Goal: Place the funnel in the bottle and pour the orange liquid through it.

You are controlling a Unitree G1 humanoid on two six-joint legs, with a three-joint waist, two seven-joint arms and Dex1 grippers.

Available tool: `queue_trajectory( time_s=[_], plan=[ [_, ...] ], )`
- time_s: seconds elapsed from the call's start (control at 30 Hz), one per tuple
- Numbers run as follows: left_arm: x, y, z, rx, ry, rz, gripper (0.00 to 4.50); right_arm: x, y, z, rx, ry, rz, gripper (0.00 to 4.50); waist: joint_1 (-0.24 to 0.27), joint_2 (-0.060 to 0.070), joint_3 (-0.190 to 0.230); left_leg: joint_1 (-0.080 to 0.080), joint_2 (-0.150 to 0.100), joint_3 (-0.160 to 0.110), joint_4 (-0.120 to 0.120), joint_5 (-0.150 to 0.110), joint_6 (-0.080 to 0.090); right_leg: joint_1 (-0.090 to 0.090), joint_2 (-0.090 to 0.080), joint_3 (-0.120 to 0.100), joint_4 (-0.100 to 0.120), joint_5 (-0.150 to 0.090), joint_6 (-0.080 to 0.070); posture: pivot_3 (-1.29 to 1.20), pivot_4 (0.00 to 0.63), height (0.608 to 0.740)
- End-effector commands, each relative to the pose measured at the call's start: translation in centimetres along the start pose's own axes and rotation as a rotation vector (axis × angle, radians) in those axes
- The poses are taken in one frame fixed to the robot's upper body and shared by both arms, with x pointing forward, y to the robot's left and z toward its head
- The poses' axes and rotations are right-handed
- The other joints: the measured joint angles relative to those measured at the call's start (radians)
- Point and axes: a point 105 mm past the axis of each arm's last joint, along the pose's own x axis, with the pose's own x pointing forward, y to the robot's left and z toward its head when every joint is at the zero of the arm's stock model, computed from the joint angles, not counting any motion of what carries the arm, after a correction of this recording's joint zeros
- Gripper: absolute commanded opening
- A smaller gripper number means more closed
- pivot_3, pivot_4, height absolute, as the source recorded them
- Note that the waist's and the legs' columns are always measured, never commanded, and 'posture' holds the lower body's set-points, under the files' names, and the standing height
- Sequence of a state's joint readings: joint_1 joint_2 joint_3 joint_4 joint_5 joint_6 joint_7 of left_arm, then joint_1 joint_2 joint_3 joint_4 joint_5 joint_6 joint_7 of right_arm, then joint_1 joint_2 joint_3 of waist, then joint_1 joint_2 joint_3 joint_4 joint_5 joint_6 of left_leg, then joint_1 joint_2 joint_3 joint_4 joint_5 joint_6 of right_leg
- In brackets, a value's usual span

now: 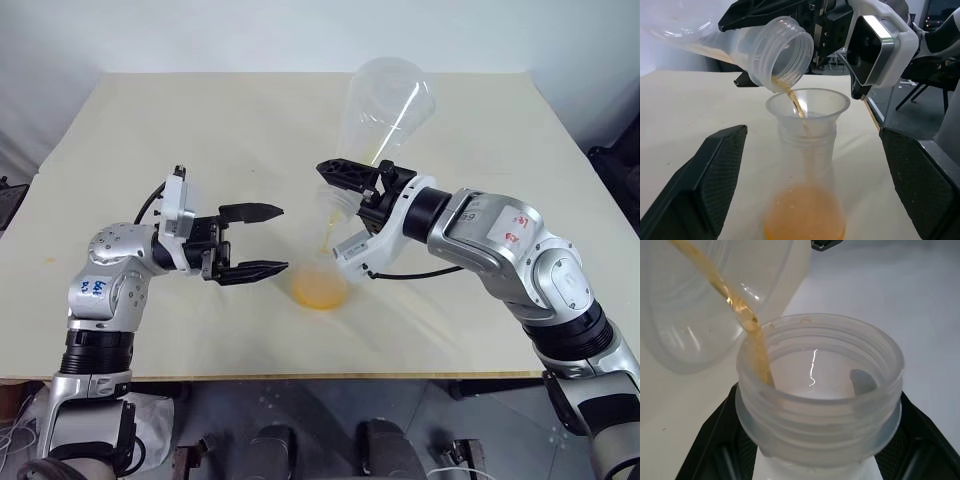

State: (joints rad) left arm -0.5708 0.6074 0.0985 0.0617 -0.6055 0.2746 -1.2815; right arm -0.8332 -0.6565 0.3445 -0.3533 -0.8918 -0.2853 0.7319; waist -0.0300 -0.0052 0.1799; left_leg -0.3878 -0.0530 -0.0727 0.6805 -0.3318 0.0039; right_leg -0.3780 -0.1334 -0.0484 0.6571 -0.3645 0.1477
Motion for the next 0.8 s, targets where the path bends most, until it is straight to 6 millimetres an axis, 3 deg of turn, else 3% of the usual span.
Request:
queue_trajectory(
  time_s=[0.03, 0.8],
  plan=[
    [0.18, 0.16, 0.68, 0.039, -0.009, -0.007, 4.50, -0.91, -1.67, -0.91, -0.041, 0.037, -0.074, 2.48, 0.000, 0.000, 0.000, 0.000, 0.000, 0.000, 0.000, 0.000, 0.000, 0.000, 0.000, 0.000, 0.000, 0.000, 0.000, 0.00, 0.150, 0.740],
    [0.12, 0.30, 0.74, 0.048, -0.008, -0.007, 4.50, -0.94, -1.46, -0.86, -0.061, 0.044, -0.074, 2.48, 0.000, 0.000, 0.000, 0.000, 0.000, 0.000, 0.000, 0.000, 0.000, 0.000, 0.000, 0.000, 0.000, 0.000, 0.000, 0.00, 0.150, 0.740]
  ],
)
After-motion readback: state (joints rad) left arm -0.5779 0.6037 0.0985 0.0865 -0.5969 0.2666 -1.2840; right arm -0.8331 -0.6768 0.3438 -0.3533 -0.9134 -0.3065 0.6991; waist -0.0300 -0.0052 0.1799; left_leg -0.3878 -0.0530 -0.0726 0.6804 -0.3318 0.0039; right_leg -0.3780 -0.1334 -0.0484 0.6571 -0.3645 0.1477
